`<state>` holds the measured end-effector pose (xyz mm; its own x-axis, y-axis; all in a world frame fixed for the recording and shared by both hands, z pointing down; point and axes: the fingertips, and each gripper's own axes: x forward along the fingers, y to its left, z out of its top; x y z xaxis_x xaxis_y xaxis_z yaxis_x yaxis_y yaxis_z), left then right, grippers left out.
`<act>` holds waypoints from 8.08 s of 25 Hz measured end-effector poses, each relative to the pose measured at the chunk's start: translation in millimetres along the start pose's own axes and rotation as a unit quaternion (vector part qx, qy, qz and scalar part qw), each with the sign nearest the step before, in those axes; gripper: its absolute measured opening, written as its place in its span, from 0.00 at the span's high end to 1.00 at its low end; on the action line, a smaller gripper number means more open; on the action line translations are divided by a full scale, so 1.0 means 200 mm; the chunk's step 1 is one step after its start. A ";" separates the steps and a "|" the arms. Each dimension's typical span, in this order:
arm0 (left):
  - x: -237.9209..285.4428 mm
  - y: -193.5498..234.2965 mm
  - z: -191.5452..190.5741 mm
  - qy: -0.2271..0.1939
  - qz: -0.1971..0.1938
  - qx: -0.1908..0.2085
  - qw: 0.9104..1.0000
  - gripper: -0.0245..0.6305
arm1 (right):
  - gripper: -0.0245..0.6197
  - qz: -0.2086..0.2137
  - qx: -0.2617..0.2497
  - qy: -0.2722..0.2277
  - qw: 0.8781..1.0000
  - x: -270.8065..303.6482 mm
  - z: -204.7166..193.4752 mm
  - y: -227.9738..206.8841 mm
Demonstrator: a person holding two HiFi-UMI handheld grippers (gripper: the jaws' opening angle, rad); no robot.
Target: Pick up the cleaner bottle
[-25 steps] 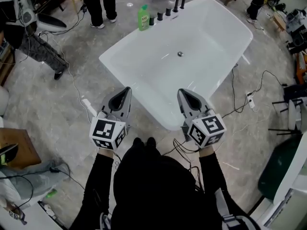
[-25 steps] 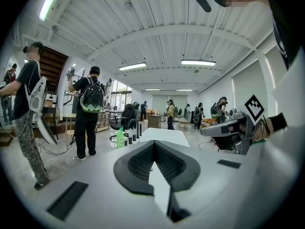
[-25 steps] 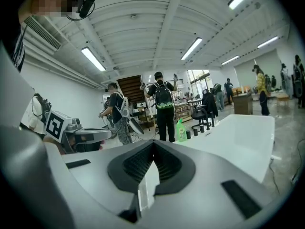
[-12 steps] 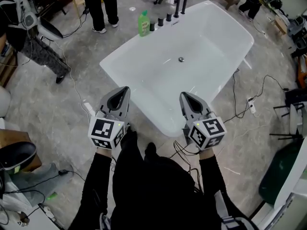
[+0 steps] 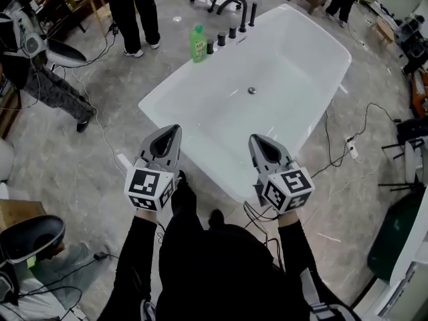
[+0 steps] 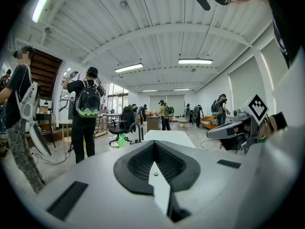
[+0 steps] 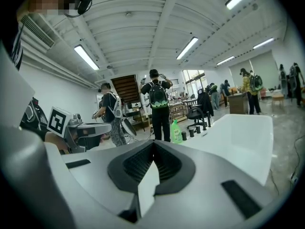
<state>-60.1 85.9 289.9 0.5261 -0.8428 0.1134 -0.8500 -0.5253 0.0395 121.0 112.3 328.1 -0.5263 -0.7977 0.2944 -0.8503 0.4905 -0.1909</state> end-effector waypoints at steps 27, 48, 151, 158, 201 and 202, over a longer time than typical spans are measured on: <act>0.54 0.94 -0.09 0.028 -0.106 -0.027 0.994 0.95 | 0.96 -0.103 0.027 0.041 0.993 0.94 0.16 0.01; 0.94 1.08 -0.13 0.041 -0.130 -0.004 0.991 0.95 | 0.96 -0.142 0.044 0.051 0.988 1.03 0.15 -0.16; 2.40 1.17 -1.01 0.148 -0.168 0.069 0.972 0.67 | 0.96 -0.101 0.071 0.114 0.986 1.78 -0.40 -0.66; 2.28 1.12 -0.85 0.138 -0.181 0.076 0.971 0.67 | 0.96 -0.102 0.060 0.099 0.988 1.75 -0.26 -0.64; 1.27 0.33 -0.40 0.119 -0.311 0.073 0.940 0.67 | 0.96 -0.186 0.073 0.064 0.978 0.95 -0.06 -0.41; 1.25 0.32 -0.39 0.118 -0.311 0.073 0.940 0.67 | 0.96 -0.186 0.073 0.064 0.978 0.93 -0.06 -0.40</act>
<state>14.8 -149.8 398.3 0.8854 -0.3260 0.3314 -0.3573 -0.9333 0.0366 91.6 -72.2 408.9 -0.1848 -0.8569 0.4813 -0.9779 0.1115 -0.1770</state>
